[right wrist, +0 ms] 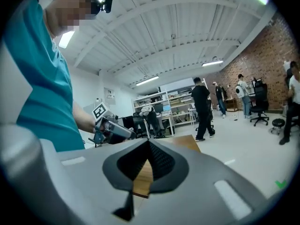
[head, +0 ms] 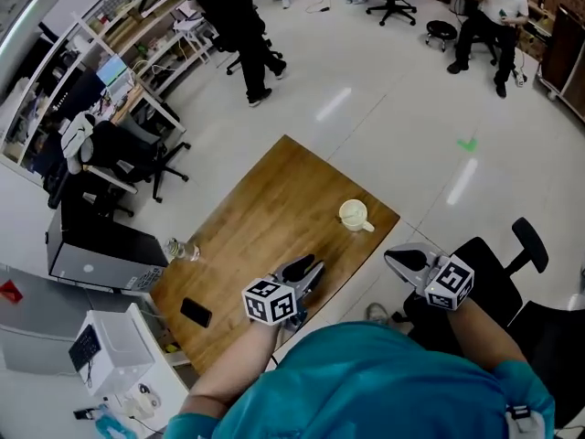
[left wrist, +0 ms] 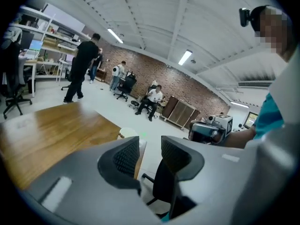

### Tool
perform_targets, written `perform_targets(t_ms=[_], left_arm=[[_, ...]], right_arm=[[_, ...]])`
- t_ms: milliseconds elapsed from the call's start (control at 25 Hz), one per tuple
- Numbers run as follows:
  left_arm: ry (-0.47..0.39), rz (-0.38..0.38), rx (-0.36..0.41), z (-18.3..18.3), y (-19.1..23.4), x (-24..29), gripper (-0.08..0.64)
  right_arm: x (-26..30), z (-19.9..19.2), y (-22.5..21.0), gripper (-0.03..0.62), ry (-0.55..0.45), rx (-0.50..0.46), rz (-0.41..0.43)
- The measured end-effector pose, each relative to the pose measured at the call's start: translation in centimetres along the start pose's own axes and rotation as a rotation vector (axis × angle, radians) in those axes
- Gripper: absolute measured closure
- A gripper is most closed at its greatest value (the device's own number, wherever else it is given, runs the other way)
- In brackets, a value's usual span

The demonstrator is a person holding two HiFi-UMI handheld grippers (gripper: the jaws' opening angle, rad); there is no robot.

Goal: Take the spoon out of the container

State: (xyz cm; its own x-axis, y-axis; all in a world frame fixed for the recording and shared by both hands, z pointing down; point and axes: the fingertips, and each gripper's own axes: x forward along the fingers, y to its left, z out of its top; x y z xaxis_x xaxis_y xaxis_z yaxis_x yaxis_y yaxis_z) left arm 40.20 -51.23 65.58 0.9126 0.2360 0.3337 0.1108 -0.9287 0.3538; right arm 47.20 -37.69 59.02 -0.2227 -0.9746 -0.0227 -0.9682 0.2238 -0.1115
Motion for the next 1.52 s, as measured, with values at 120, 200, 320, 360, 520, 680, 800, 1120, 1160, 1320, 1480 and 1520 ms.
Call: perform_targets(t_ms=[120,200,320,360,520,680,800,1120,1160,1320,1480,1520], left_arm=[[0.092,0.012,-0.112,-0.6,4.2,4.5,0.412],[0.131,0.007,-0.225,-0.9,7.6,7.2,0.388],[0.160,-0.005,-0.389,-0.6,13.5,10.3,0.347],[0.175,-0.007,-0.443,-0.9,15.4,10.7,0.330],[0.226,-0.017,-0.580,-1.7,20.9,11.8,0.310],[0.273,-0.007,-0.633,-2.1,22.4,13.9,0.308],[0.320,0.007,-0.633,-3.0,21.6,15.6,0.328],[0.372,0.076,-0.589,-3.0,21.9,16.4,0.456],[0.377,0.086,-0.578,-3.0,21.7,16.4,0.467],[0.391,0.134,-0.552,-2.8,20.8,16.4,0.499],[0.375,0.139,-0.528,-1.9,19.6,15.4,0.506],[0.362,0.139,-0.521,-1.4,19.2,15.2,0.506]], right_arm=[[1.1,-0.3,-2.6,0.591,-0.003,0.016,-0.006],[2.0,-0.6,-3.9,0.591,0.003,0.033,-0.029],[4.5,-0.8,-5.1,0.591,0.049,0.037,-0.077],[5.6,-0.9,-4.9,0.591,0.065,0.039,-0.093],[8.8,-0.9,-4.3,0.591,0.099,0.055,-0.151],[9.2,-1.0,-5.3,0.591,0.127,0.074,-0.193],[8.3,-1.6,-6.0,0.591,0.136,0.082,-0.198],[8.4,-1.9,-6.9,0.591,0.126,0.096,-0.196],[8.0,-1.9,-6.9,0.591,0.124,0.097,-0.195],[6.7,-1.8,-7.3,0.591,0.114,0.100,-0.188],[5.5,-1.7,-7.0,0.591,0.093,0.100,-0.178],[5.1,-1.6,-7.0,0.591,0.085,0.100,-0.175]])
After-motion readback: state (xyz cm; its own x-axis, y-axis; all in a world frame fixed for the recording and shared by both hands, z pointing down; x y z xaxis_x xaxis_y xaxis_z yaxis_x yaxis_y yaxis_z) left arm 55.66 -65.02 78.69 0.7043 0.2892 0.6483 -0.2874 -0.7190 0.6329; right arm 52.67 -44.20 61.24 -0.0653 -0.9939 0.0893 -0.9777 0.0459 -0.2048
